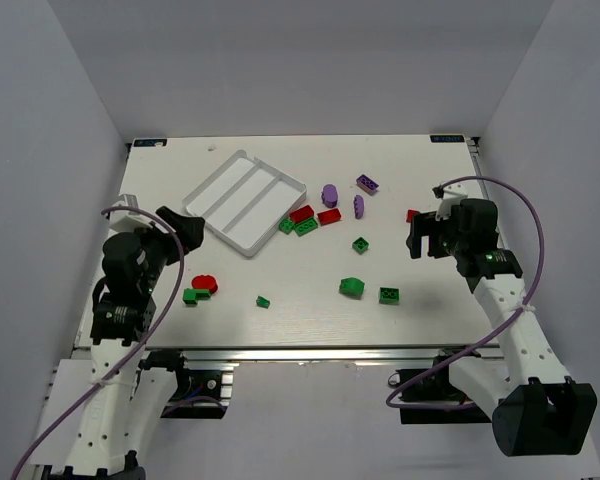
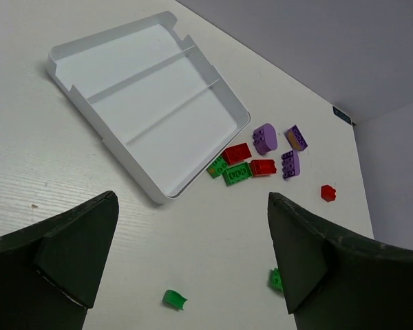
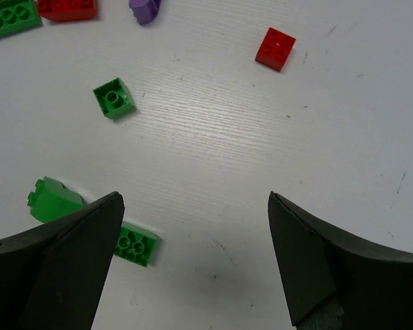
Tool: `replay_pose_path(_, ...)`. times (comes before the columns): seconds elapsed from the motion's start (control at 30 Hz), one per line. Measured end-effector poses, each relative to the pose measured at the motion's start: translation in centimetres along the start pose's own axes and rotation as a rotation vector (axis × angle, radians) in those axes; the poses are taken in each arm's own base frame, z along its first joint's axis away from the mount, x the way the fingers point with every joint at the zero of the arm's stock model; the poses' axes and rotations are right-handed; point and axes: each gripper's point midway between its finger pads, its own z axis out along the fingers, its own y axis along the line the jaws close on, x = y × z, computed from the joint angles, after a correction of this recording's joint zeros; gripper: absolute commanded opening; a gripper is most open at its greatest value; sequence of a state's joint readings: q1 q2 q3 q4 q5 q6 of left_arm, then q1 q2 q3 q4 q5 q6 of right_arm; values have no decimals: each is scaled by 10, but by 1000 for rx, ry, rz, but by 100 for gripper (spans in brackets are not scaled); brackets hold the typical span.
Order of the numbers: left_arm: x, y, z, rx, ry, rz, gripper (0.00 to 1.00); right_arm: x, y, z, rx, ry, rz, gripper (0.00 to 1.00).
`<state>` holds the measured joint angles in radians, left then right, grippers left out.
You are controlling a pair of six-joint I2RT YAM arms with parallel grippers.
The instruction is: Sort the legos into containers by color
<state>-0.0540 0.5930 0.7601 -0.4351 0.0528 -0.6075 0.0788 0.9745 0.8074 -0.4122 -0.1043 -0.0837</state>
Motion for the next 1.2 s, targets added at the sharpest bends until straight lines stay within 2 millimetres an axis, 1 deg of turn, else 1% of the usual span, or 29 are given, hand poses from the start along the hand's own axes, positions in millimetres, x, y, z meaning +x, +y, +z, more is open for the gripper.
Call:
replay_pose_path(0.17, 10, 3, 14, -5, 53, 17, 98, 1, 24, -5, -162, -31, -139, 89)
replay_pose_path(0.3, 10, 1, 15, 7, 56, 20, 92, 6, 58, -23, -370, -106, -312, 89)
replay_pose_path(0.4, 7, -3, 14, 27, 46, 18, 75, 14, 80, -35, -515, -168, -442, 89)
replay_pose_path(0.43, 7, -5, 14, 33, 46, 18, 62, 19, 86, -38, -556, -180, -474, 89)
replay_pose_path(0.5, 8, -7, 14, 46, 52, 11, 46, 29, 98, -44, -645, -192, -534, 89)
replay_pose_path(0.53, 9, -8, 14, 51, 57, 11, 30, 32, 103, -46, -684, -198, -552, 89)
replay_pose_path(0.57, 10, -9, 14, 58, 62, 6, 22, 34, 108, -48, -719, -205, -562, 86)
replay_pose_path(0.6, 12, -9, 14, 63, 69, 9, 17, 36, 113, -49, -750, -207, -569, 75)
replay_pose_path(0.63, 14, -10, 14, 68, 77, 12, 16, 37, 118, -48, -778, -204, -572, 67)
replay_pose_path(0.67, 15, -11, 15, 75, 85, 13, 26, 40, 124, -45, -805, -184, -565, 55)
replay_pose_path(0.7, 17, -11, 15, 81, 93, 15, 38, 42, 130, -43, -826, -174, -566, 51)
replay_pose_path(0.73, 19, -13, 15, 89, 103, 13, 59, 47, 136, -38, -850, -139, -547, 55)
replay_pose_path(0.77, 22, -14, 15, 99, 116, 13, 72, 50, 144, -31, -873, -97, -518, 87)
replay_pose_path(0.8, 24, -15, 14, 106, 122, 9, 74, 50, 145, -26, -864, -71, -504, 89)
replay_pose_path(0.93, 28, -14, 12, 111, 136, -4, 75, 43, 156, 10, -768, 36, -505, 89)
replay_pose_path(0.97, 30, -14, 9, 111, 134, -10, 75, 44, 157, 17, -748, 56, -504, 90)
replay_pose_path(1.0, 32, -13, 6, 113, 129, -20, 75, 49, 157, 23, -721, 88, -508, 89)
replay_pose_path(1.1, 34, -13, -2, 118, 120, -47, 75, 64, 154, 32, -680, 134, -553, 89)
replay_pose_path(1.17, 37, -11, -1, 109, 133, -53, 75, 80, 151, 44, -679, 194, -576, 89)
replay_pose_path(1.2, 37, -10, -1, 105, 136, -53, 75, 82, 151, 45, -681, 202, -579, 89)
